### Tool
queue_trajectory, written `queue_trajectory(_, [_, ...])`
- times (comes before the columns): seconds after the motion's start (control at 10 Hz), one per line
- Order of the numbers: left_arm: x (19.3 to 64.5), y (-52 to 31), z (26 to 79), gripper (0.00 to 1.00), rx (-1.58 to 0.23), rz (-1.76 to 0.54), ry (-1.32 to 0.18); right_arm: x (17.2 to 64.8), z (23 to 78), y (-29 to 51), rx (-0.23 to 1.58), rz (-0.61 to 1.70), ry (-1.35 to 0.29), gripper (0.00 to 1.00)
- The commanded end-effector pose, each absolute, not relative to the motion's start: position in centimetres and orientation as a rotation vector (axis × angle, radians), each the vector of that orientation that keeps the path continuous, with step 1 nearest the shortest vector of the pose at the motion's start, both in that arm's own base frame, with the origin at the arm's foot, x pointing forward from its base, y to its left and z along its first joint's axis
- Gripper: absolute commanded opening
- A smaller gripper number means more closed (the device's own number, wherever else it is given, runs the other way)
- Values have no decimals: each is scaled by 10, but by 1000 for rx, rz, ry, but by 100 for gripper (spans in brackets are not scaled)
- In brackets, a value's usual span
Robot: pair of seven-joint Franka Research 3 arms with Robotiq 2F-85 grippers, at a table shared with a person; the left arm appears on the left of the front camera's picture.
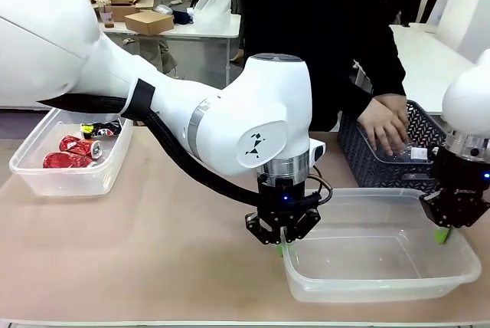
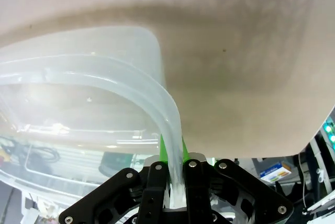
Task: Sort the waste into each basket.
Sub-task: Pick up the Organizing box on the right side of the table and lift it.
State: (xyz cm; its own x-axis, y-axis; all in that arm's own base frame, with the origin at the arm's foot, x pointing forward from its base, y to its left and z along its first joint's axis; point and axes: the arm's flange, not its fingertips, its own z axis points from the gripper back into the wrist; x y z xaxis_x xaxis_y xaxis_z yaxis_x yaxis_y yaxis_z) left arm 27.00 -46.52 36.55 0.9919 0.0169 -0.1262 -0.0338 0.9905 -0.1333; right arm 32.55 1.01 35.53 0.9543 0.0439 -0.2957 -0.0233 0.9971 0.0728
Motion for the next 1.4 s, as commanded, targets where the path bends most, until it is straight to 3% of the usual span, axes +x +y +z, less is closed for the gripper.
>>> queue_trajectory(0.0, [268,-460,368,0,-132,47,93,268,325,11,51,20,290,0])
queue_trajectory(0.2, [266,-448,387,0,-136,55,63,269,358,17,36,13,313,0])
queue_trajectory(0.5, [256,-397,454,0,-178,60,25,273,451,49,-1,29,384,0])
queue_trajectory(0.7, [273,-353,485,0,-268,163,44,288,491,83,88,50,379,0])
queue_trajectory(0.9, [293,-317,502,0,-260,203,-21,303,507,131,199,56,378,0])
queue_trajectory(1.1, [295,-272,525,0,-400,276,-96,310,509,167,171,98,357,0])
queue_trajectory(1.2, [286,-313,512,0,-253,147,21,307,516,130,166,73,307,0])
queue_trajectory(1.3, [286,-313,512,0,-253,147,21,307,516,130,166,73,307,0])
